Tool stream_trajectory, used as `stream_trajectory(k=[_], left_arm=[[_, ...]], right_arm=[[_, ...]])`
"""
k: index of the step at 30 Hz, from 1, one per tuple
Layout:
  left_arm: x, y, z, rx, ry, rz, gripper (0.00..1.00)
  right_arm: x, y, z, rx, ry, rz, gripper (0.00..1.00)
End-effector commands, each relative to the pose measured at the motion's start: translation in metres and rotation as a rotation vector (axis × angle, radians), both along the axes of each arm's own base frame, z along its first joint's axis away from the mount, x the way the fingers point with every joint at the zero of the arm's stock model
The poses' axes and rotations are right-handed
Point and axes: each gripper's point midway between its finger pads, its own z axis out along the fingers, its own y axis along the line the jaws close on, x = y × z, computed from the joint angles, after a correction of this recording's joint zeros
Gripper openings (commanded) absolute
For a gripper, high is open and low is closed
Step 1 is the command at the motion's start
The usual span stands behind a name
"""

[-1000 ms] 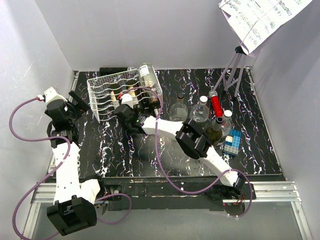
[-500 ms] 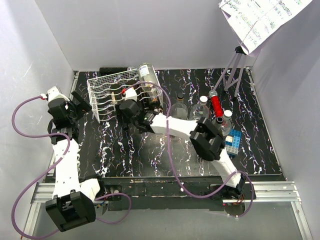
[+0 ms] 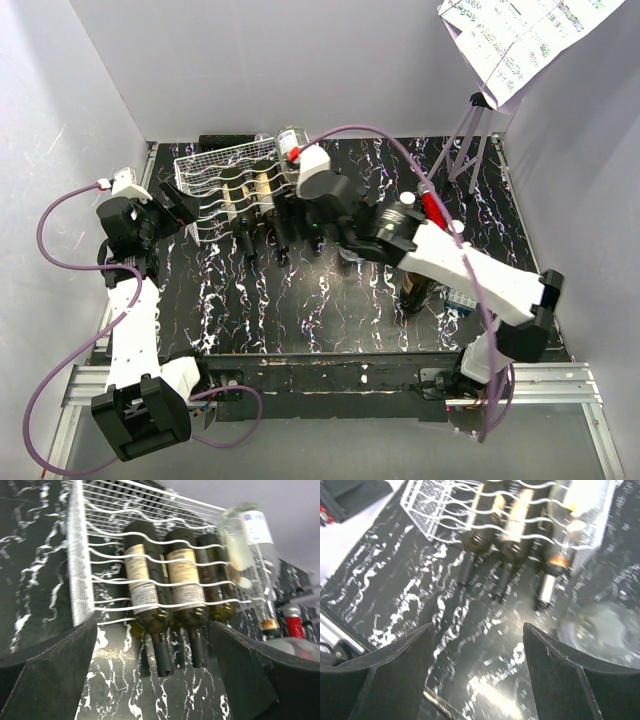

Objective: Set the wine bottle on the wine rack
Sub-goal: Place the wine bottle in the wine rack, then pick up the wine bottle from the center of the board.

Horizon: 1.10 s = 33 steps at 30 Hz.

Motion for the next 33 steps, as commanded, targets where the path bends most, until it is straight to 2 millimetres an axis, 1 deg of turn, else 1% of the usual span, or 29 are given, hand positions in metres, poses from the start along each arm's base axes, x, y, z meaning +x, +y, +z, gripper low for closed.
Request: stream_trajectory(k=[1,4,6,7,8,11,12,14,16,17,20,23,25,29,33], left_arm=[[-0.007,-0.042,0.035,-0.013,-0.178,-0.261,0.98],[-0.019,-0.073,0.053,-0.035,-0.278,-0.460,0.98],[-0.030,-0.091,0.059,-0.056,-0.330,-0.581,0.98],[-0.036,-0.098,0.061,-0.068,-0.349,-0.634,0.98],[-0.042,-0.105,0.064,-0.079,-0.368,-0.692,0.98],[-0.057,-0.121,0.070,-0.100,-0.404,-0.812,0.98],[-0.060,-0.123,0.071,-0.097,-0.413,-0.828,0.98],[-0.063,-0.126,0.073,-0.084,-0.428,-0.838,0.98],[-0.064,-0.128,0.072,-0.076,-0.431,-0.835,0.98],[-0.065,-0.128,0.072,-0.074,-0.431,-0.837,0.98],[-0.063,-0.128,0.072,-0.074,-0.428,-0.826,0.98],[-0.058,-0.126,0.068,-0.086,-0.409,-0.811,0.98],[-0.056,-0.125,0.067,-0.089,-0.399,-0.802,0.98],[-0.054,-0.124,0.065,-0.094,-0.392,-0.797,0.98],[-0.054,-0.124,0.064,-0.091,-0.391,-0.791,0.98]], right_arm=[[-0.018,-0.092,0.017,-0.168,-0.007,-0.110,0.78],[-0.021,-0.151,0.026,-0.233,-0.044,-0.244,0.78],[-0.025,-0.191,0.029,-0.275,-0.058,-0.336,0.79],[-0.027,-0.214,0.033,-0.301,-0.077,-0.395,0.78],[-0.028,-0.231,0.034,-0.329,-0.086,-0.440,0.79],[-0.033,-0.274,0.035,-0.359,-0.085,-0.553,0.79],[-0.034,-0.286,0.033,-0.374,-0.083,-0.584,0.80],[-0.037,-0.307,0.026,-0.387,-0.061,-0.632,0.80],[-0.035,-0.321,0.020,-0.374,-0.044,-0.674,0.80],[-0.036,-0.324,0.017,-0.354,-0.028,-0.669,0.80],[-0.032,-0.318,0.003,-0.270,0.022,-0.628,0.80],[-0.031,-0.302,-0.008,-0.184,0.057,-0.561,0.77],[-0.032,-0.294,-0.011,-0.137,0.065,-0.532,0.77],[-0.031,-0.291,-0.009,-0.091,0.059,-0.522,0.77],[-0.029,-0.302,0.003,-0.060,0.022,-0.577,0.77]])
